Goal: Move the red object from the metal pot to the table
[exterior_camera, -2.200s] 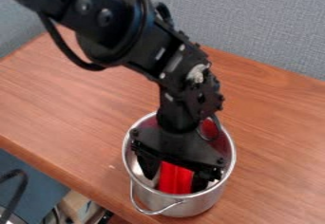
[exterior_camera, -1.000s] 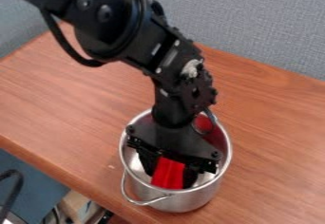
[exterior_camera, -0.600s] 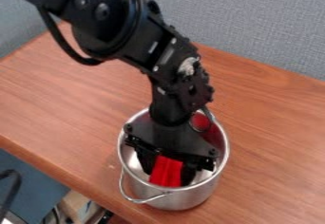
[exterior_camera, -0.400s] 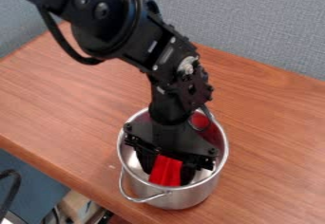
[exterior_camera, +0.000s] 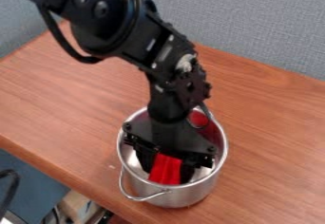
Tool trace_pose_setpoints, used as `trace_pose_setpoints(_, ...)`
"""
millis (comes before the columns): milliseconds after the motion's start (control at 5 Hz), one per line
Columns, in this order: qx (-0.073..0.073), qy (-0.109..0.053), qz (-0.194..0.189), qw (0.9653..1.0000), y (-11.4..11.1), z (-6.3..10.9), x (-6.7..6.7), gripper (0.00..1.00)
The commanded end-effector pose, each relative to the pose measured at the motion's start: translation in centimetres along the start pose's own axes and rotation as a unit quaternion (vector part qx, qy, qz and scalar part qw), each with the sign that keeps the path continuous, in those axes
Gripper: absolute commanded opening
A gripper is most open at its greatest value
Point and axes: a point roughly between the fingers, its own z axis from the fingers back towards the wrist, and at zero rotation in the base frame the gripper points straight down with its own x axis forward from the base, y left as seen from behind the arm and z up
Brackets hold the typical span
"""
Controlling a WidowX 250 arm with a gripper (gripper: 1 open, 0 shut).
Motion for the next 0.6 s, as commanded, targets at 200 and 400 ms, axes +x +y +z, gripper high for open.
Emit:
trace_pose_setpoints(200, -0.004, -0.006, 0.007, 0.9999, 0.34, 0.26, 0.72, 0.0)
trace_pose_setpoints(400, -0.003, -0.004, 0.009, 0.9999, 0.51, 0.58, 0.84, 0.0)
